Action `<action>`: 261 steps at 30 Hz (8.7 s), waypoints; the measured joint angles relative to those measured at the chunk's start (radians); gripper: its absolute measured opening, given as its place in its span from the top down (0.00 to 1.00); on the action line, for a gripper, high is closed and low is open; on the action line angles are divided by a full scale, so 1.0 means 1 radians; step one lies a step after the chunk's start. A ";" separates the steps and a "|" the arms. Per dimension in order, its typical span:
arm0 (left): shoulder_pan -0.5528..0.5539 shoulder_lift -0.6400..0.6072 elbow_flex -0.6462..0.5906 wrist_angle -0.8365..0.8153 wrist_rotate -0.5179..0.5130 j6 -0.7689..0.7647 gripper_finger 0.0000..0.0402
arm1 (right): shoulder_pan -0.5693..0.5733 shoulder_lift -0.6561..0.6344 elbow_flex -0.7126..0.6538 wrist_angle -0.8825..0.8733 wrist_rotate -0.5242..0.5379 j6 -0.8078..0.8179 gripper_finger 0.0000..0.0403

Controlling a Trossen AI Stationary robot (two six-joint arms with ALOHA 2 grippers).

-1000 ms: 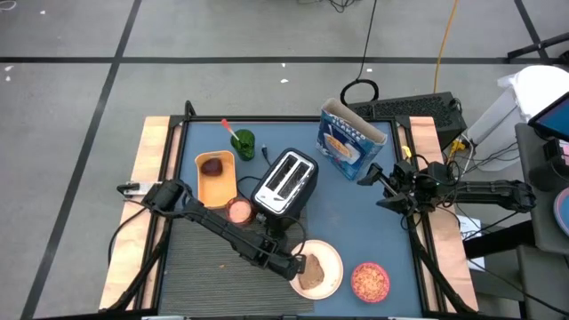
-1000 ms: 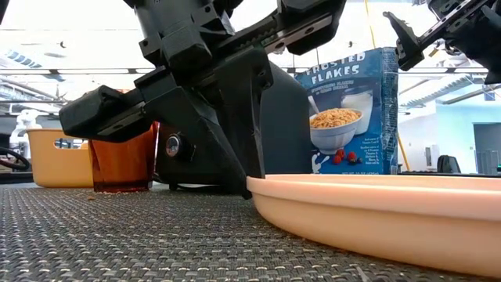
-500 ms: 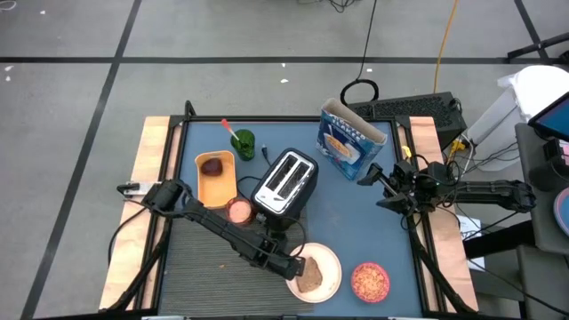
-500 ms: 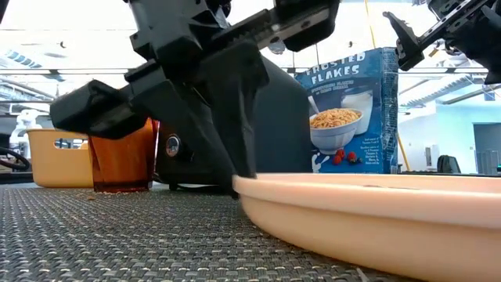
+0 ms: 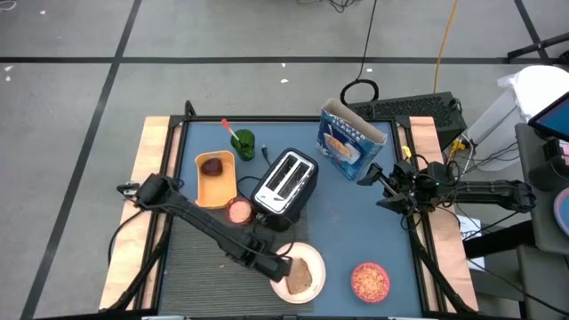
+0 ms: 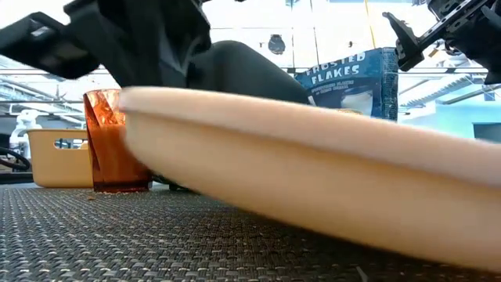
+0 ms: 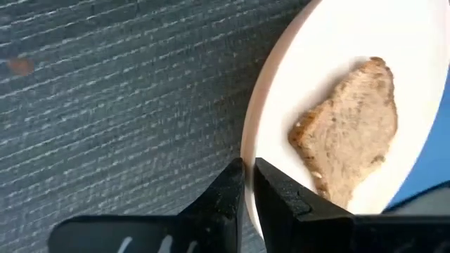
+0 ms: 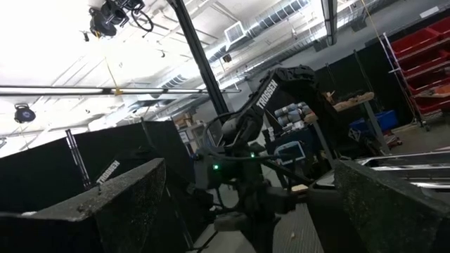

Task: Arrange a breakfast setting
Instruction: Put the light orange plate to the center of the gray tablemat, then put the red bowl to the gray tablemat to the right of the light orange plate

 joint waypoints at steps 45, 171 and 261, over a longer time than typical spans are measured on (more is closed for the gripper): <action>-0.107 0.029 0.000 -0.185 -0.101 -0.126 0.58 | 0.000 0.000 0.000 -0.001 0.000 -0.003 0.01; -0.342 0.090 -0.108 -0.750 0.299 -0.282 0.86 | 0.000 0.000 0.000 -0.001 0.003 -0.056 0.01; -0.406 0.085 0.211 -0.353 -0.064 -0.329 0.55 | 0.789 0.549 0.400 -0.915 0.249 0.082 0.01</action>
